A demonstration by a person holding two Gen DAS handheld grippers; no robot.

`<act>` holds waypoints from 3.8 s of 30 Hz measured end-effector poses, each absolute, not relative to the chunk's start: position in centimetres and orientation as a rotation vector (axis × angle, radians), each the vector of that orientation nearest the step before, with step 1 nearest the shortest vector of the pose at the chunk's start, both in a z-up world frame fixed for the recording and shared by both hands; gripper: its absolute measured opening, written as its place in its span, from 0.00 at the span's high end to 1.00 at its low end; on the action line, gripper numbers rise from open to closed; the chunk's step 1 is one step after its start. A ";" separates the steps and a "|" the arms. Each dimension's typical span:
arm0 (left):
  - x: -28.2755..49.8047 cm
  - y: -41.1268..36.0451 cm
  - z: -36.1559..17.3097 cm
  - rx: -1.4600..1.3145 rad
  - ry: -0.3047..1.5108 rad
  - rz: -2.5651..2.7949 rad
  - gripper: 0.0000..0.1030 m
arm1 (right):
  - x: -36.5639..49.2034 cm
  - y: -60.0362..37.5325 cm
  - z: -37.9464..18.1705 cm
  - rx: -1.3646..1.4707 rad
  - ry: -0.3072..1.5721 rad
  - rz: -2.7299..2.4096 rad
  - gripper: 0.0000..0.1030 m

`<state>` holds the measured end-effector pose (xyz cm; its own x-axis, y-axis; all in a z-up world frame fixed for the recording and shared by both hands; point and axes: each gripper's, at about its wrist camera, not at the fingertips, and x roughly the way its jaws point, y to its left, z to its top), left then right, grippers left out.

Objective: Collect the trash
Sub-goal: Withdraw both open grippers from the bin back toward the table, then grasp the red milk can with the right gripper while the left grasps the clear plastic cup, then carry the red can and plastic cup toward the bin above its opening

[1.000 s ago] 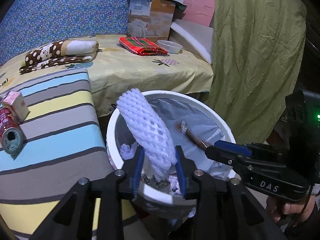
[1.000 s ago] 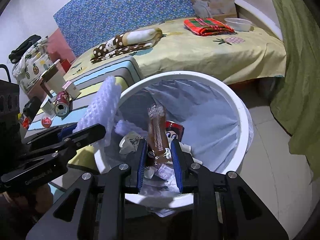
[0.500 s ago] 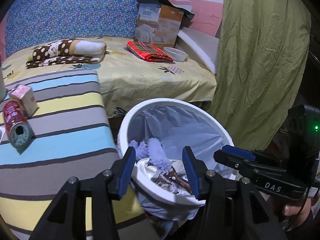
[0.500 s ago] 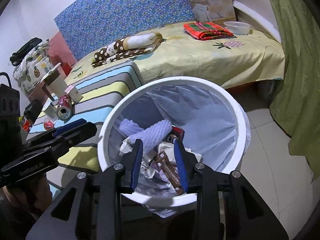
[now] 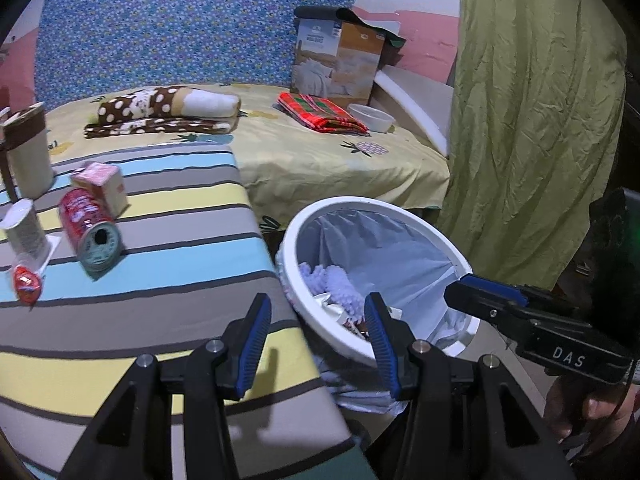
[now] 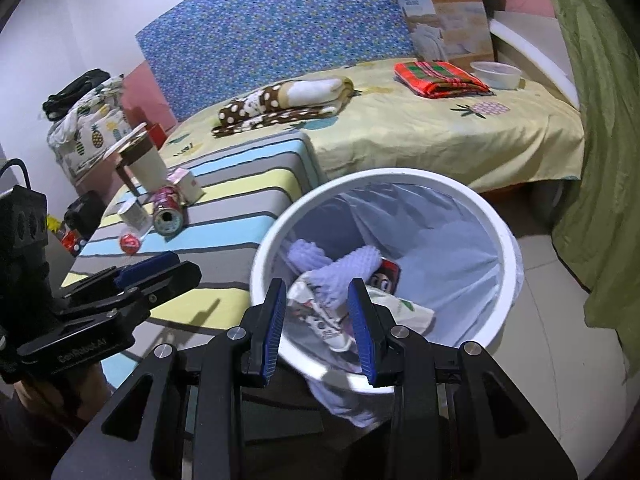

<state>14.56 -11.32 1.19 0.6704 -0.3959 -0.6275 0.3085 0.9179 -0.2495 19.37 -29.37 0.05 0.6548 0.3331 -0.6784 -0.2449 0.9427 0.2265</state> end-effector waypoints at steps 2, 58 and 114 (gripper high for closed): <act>14.1 -10.6 1.3 -0.131 0.732 -0.381 0.51 | 19.2 -28.7 0.2 0.113 0.788 0.346 0.66; 18.7 11.5 -3.3 -0.246 0.788 0.081 0.43 | 26.3 -10.8 -1.5 -0.115 0.821 0.688 0.41; 12.8 3.5 0.1 -0.211 0.754 -0.061 0.59 | 22.4 -16.3 0.4 -0.001 0.765 0.642 0.47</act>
